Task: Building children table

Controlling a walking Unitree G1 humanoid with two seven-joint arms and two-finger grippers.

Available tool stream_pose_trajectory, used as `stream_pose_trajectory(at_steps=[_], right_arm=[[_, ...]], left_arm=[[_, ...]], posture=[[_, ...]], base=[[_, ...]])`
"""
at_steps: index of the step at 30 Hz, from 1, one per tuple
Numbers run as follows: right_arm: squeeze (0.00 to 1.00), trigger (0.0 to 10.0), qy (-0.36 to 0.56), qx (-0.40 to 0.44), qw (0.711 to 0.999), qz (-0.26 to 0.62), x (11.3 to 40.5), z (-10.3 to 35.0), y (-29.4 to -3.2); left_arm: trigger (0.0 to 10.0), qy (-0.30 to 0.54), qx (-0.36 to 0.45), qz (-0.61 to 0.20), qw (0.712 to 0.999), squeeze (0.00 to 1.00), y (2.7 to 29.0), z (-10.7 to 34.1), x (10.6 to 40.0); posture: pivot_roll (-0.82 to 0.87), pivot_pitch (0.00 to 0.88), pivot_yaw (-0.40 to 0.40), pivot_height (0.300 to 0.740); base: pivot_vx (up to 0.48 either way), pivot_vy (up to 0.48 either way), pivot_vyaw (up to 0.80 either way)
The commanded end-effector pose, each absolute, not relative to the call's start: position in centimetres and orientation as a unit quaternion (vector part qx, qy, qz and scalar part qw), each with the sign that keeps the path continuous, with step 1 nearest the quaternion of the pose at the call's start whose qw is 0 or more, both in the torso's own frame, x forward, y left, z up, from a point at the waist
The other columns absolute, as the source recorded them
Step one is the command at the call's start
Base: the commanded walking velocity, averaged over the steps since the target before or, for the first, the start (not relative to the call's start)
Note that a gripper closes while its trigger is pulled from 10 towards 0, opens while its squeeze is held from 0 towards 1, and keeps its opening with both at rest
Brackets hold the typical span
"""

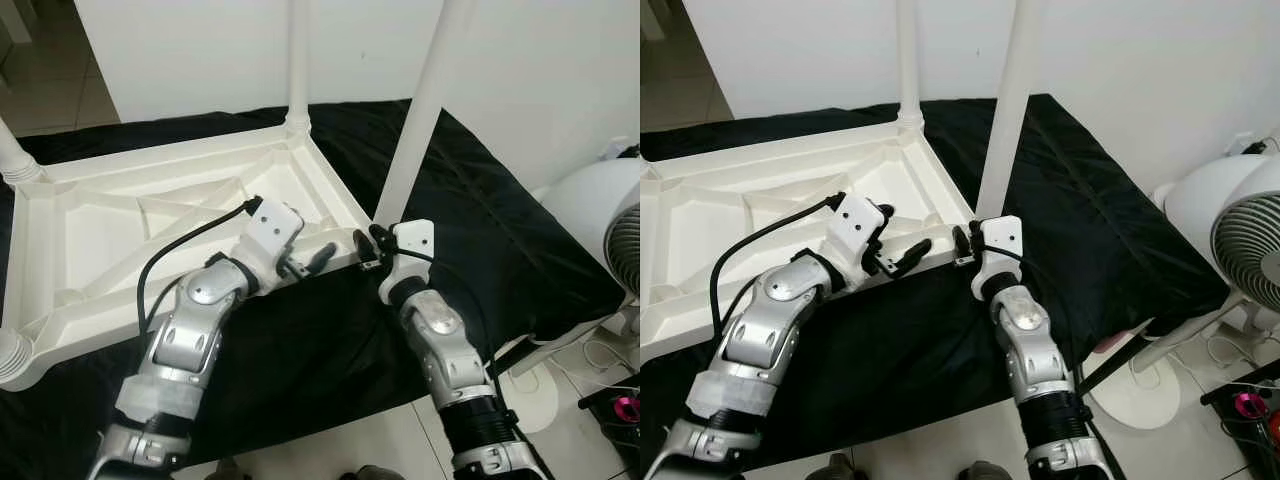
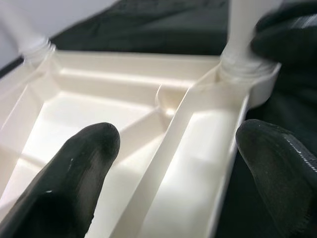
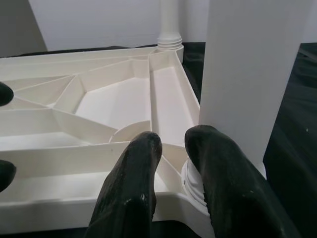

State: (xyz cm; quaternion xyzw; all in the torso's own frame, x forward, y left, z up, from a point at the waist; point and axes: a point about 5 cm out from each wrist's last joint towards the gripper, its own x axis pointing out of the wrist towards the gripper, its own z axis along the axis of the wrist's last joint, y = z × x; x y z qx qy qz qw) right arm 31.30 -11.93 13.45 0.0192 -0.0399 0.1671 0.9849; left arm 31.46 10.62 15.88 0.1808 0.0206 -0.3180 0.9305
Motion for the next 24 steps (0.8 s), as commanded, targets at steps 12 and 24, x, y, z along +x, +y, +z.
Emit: stream_pose_trajectory(at_steps=[12,24], right_arm=[[0.0,10.0,-0.045,0.017,0.997,0.067,33.0,14.1,-17.7],[0.0,10.0,-0.049,0.01,0.998,0.045,33.0,14.2,-19.7]], left_arm=[[10.0,0.061,0.239,-0.12,0.962,0.0,14.0,15.0,32.7],[10.0,0.027,0.194,-0.318,0.928,0.0,12.4,15.4,29.5]], posture=[[-0.05,0.018,-0.019,0.74],[-0.05,0.03,-0.005,0.74]], base=[[0.0,0.0,0.0],[0.0,0.0,0.0]])
